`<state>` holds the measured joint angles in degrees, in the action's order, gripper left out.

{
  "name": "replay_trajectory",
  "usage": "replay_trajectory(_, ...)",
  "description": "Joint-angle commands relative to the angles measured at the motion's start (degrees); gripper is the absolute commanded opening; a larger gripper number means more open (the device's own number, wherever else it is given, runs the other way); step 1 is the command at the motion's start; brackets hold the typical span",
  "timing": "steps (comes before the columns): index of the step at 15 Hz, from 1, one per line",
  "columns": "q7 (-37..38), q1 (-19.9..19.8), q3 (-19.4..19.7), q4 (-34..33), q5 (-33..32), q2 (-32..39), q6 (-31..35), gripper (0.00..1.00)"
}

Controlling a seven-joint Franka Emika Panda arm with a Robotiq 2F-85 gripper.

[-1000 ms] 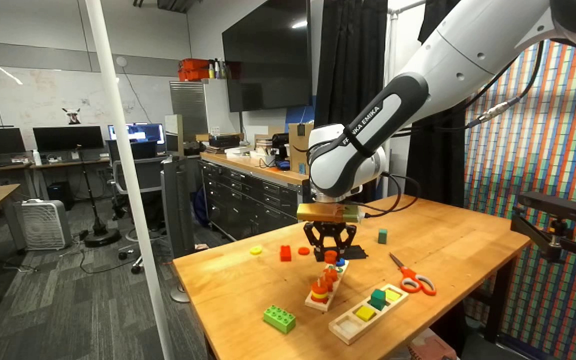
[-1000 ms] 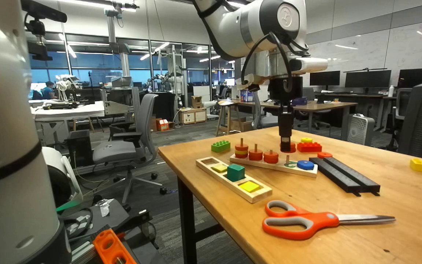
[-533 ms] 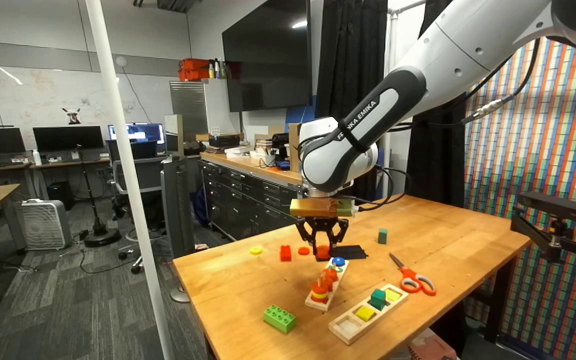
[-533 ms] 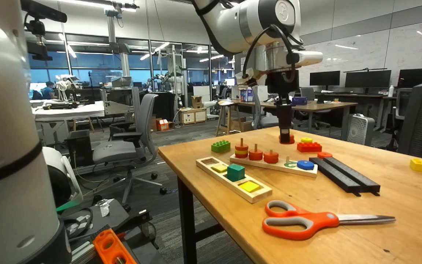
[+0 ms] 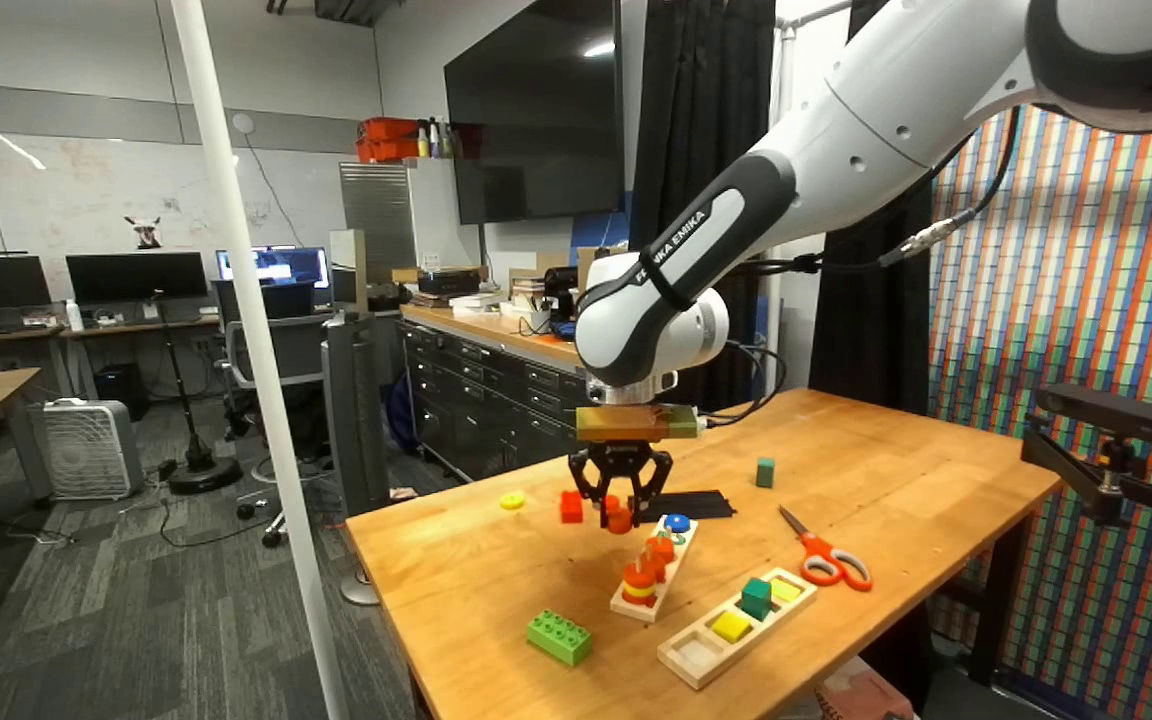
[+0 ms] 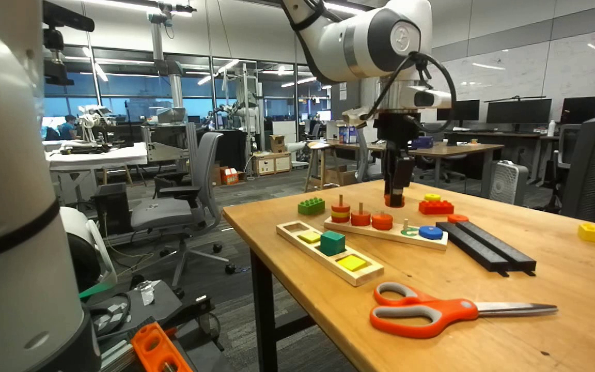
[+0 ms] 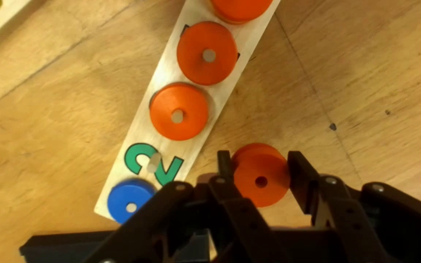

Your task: Pick up the tokens from the holder and put them on the table.

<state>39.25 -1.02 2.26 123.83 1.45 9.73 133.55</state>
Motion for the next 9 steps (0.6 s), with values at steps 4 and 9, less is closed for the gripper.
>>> replay_trajectory(4, -15.1, -1.03, -0.04, -7.93, 8.57, 9.29, -2.16, 0.24)
replay_trajectory(9, -17.2, -0.97, 0.24, -10.53, 8.66, 10.95, -3.93, 0.24)
